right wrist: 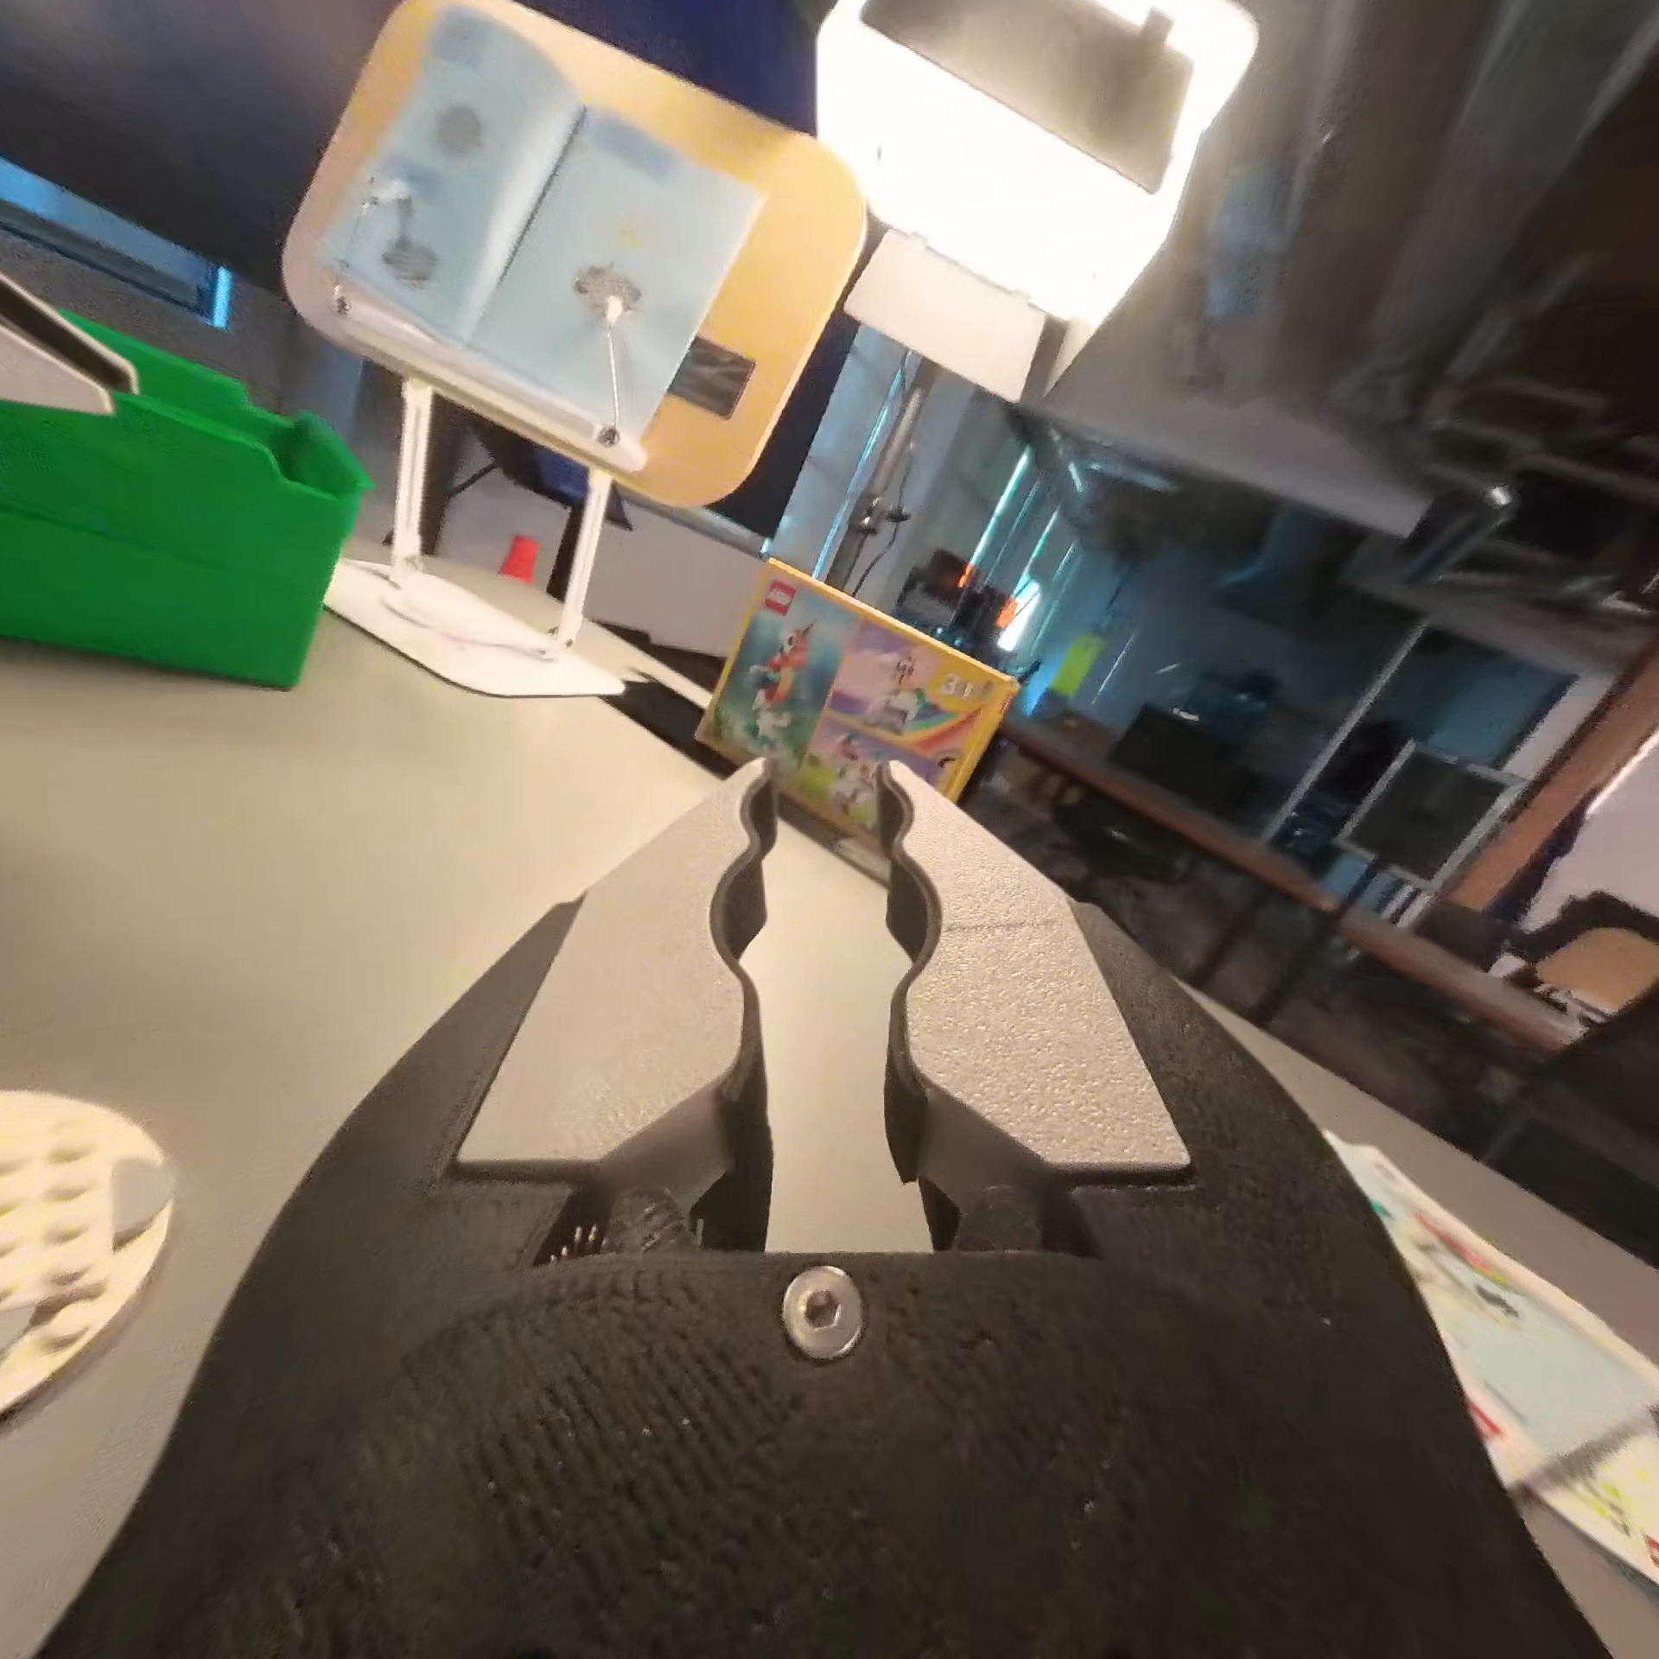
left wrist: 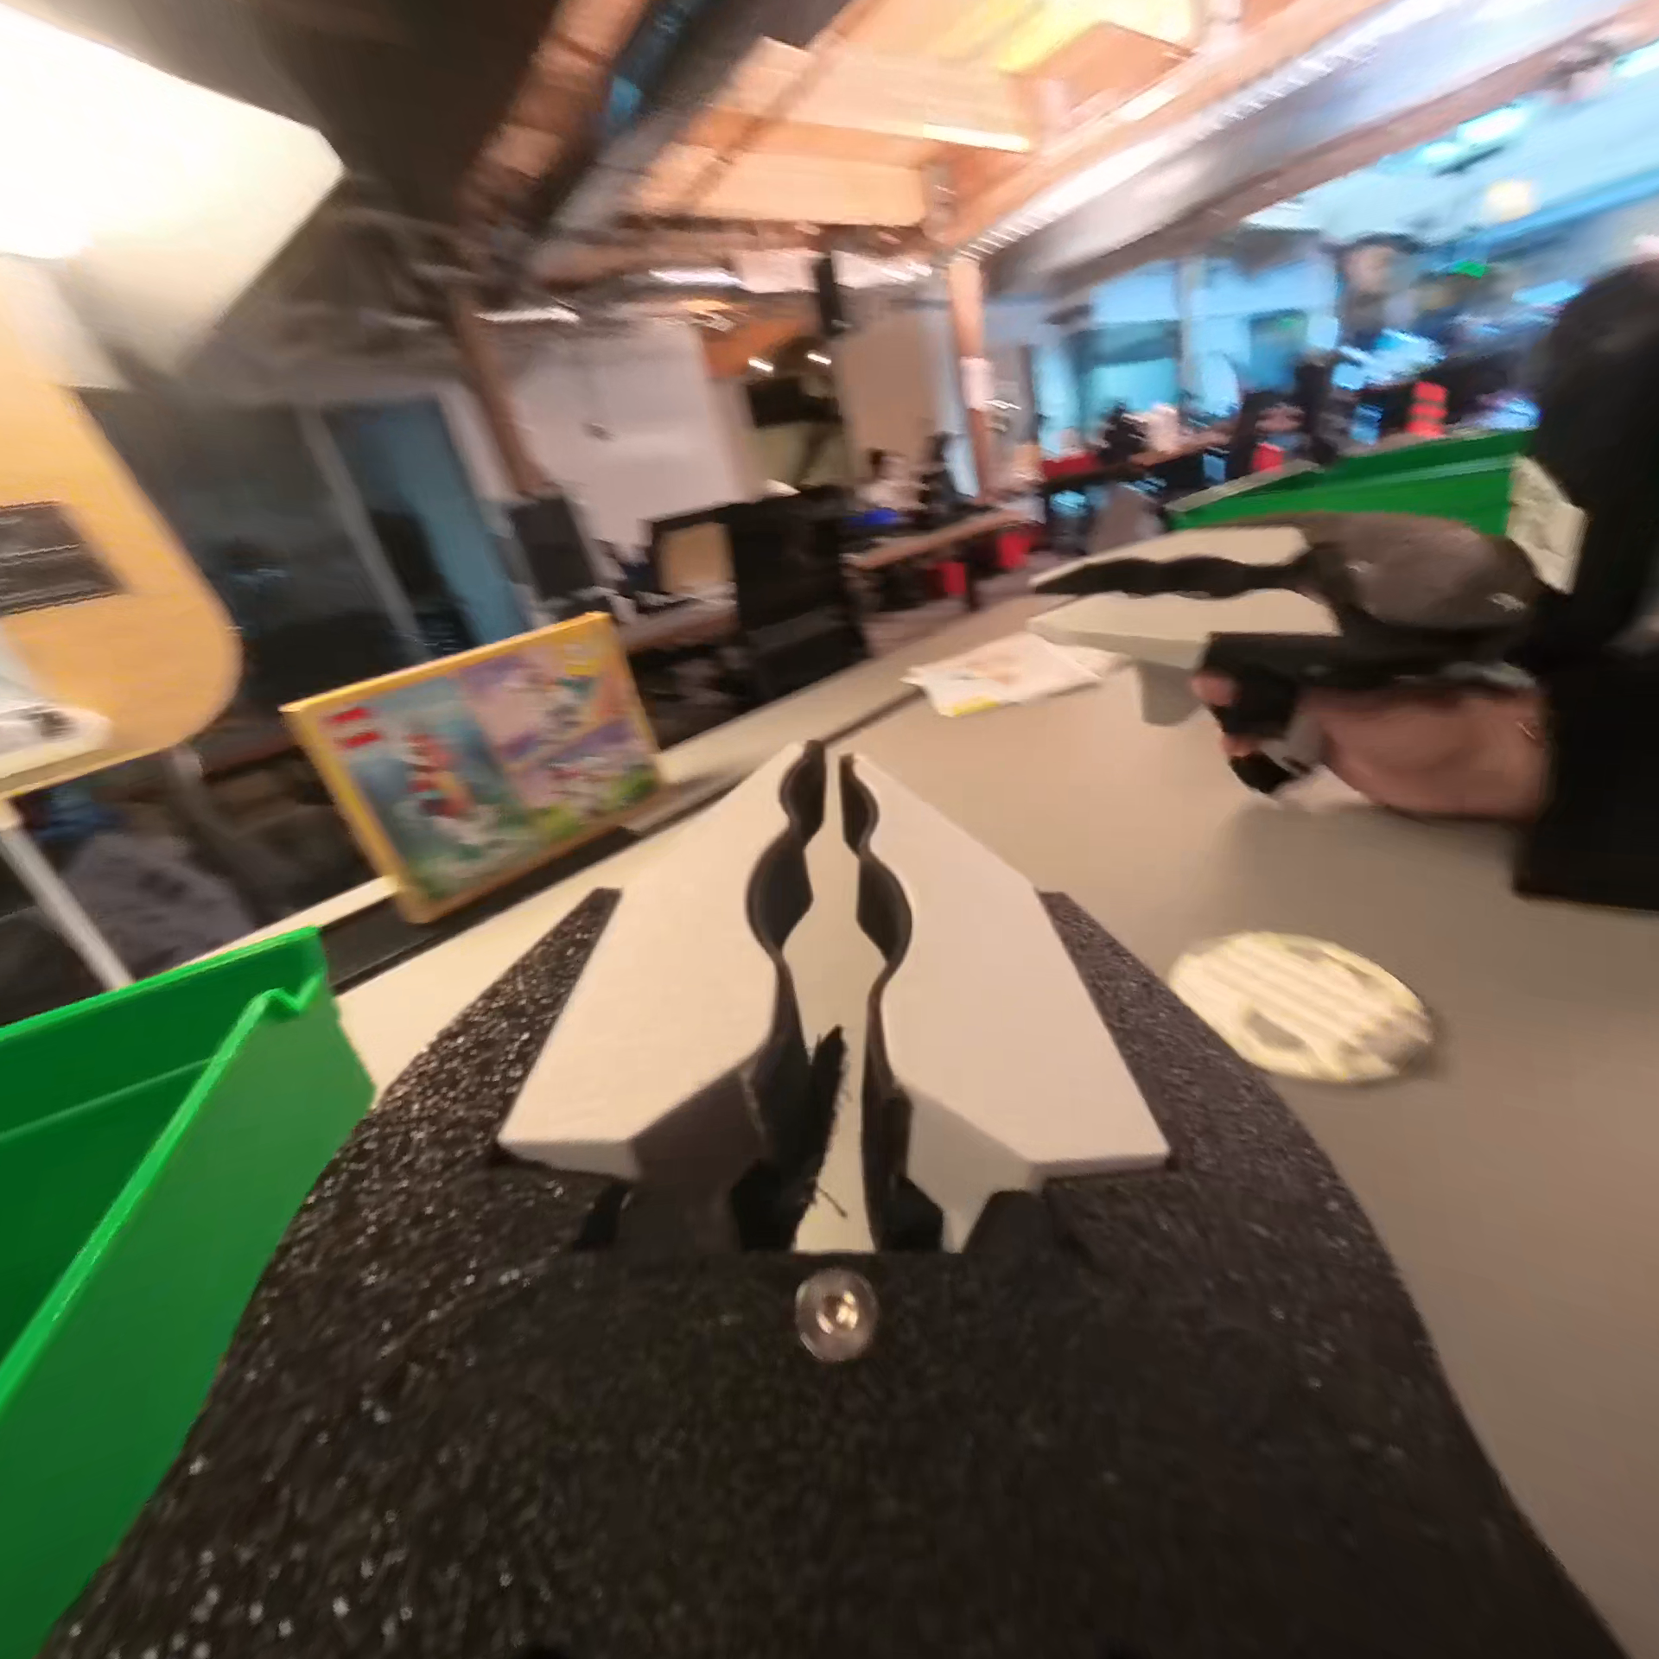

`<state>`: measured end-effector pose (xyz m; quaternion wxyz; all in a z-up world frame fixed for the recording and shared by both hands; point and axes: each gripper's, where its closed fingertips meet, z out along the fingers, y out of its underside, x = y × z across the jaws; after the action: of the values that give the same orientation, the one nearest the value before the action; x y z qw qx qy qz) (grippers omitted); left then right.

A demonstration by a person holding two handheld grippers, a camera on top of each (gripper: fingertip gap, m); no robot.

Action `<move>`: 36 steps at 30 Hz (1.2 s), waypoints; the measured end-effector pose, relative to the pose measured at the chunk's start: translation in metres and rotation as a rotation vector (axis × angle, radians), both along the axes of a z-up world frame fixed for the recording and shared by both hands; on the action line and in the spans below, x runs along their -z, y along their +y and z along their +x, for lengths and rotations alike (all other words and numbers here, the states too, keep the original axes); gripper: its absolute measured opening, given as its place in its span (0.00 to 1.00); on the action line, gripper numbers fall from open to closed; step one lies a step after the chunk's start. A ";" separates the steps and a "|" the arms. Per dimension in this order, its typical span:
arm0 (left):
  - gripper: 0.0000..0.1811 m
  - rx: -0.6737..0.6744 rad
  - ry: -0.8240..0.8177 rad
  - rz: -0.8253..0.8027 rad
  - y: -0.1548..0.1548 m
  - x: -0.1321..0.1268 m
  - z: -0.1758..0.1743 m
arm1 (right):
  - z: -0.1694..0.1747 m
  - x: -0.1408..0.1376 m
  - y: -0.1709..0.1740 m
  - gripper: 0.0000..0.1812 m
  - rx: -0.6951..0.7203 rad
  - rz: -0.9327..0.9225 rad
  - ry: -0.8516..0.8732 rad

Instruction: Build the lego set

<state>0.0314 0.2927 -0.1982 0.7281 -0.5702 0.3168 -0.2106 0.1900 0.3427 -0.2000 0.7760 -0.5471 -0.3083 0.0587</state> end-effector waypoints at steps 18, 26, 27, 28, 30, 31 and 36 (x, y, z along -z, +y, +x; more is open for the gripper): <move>0.26 -0.261 -0.050 0.149 0.086 -0.011 0.040 | -0.038 -0.013 0.059 0.24 -0.070 0.026 0.133; 0.71 -0.274 -0.133 0.102 0.096 -0.009 0.026 | -0.039 -0.011 0.060 0.32 -0.057 0.039 0.102; 0.76 -0.276 -0.136 0.096 0.097 -0.009 0.025 | -0.041 -0.010 0.061 0.33 -0.061 0.036 0.100; 0.81 -0.279 -0.136 0.098 0.097 -0.009 0.024 | -0.042 -0.010 0.061 0.36 -0.066 0.031 0.102; 0.82 -0.266 -0.122 0.110 0.094 -0.008 0.028 | -0.044 -0.007 0.063 0.45 -0.074 0.013 0.109; 0.83 -0.256 -0.106 0.117 0.093 -0.007 0.031 | -0.044 -0.006 0.065 0.50 -0.071 0.003 0.109; 0.78 -0.255 -0.012 0.195 0.081 -0.009 0.039 | -0.035 -0.010 0.065 0.56 -0.024 0.026 0.115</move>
<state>0.0704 0.3735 -0.1890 0.8027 -0.5313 0.2561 -0.0881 0.1553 0.4076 -0.1902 0.7987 -0.5289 -0.2704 0.0956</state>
